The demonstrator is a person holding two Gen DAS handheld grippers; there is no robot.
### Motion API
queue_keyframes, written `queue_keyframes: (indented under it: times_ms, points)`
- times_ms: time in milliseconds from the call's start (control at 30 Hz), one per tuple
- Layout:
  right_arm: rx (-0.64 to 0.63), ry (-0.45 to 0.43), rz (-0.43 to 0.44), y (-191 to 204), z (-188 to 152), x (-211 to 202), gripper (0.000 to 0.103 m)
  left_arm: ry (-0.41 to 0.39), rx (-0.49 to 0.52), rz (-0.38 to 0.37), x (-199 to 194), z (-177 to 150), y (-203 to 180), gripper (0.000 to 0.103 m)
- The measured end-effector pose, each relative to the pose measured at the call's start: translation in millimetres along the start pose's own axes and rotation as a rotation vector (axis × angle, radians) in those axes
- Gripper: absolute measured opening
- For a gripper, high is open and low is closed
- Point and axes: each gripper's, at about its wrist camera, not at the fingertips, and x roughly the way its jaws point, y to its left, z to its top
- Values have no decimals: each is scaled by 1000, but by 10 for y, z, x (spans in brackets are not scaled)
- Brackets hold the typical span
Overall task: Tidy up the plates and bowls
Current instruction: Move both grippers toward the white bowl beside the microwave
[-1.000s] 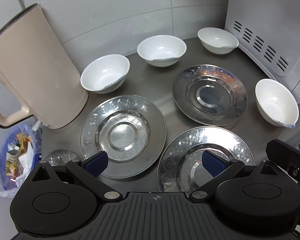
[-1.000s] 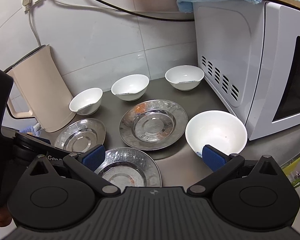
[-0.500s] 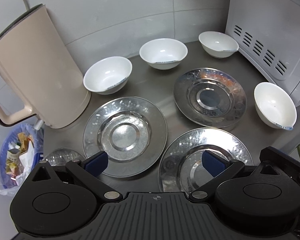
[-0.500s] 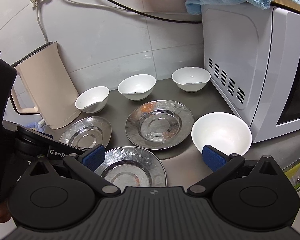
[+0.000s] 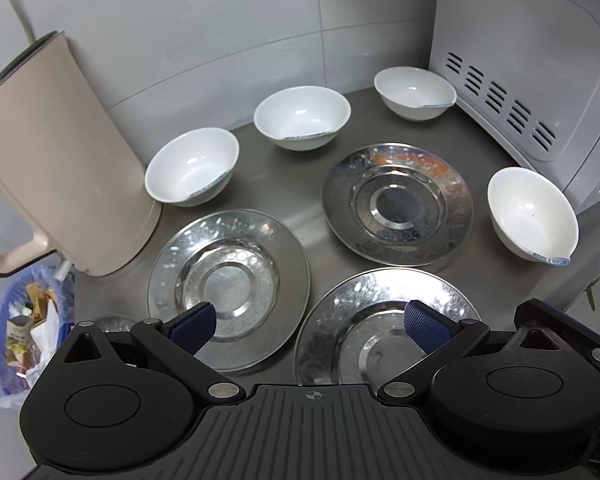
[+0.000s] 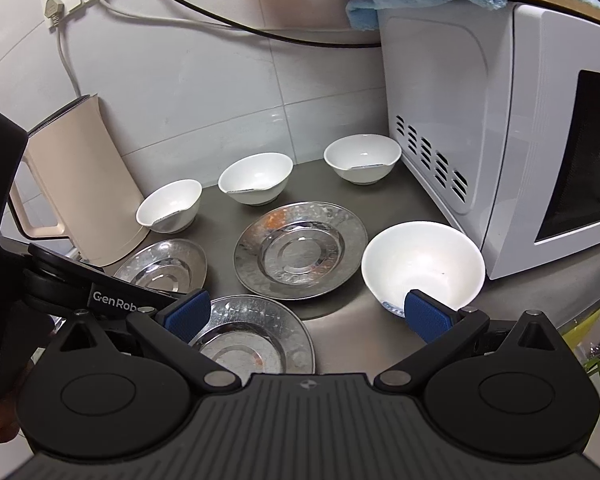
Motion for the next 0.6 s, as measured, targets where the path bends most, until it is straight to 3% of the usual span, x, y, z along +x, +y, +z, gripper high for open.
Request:
queue_keyframes:
  times_ms: [167, 600]
  points:
    - [19, -10, -24, -106, -2, -13, 103, -3, 7, -39, 31, 89, -36, 103]
    - [256, -29, -82, -825, -48, 57, 101, -61, 27, -313, 155, 441, -334, 103]
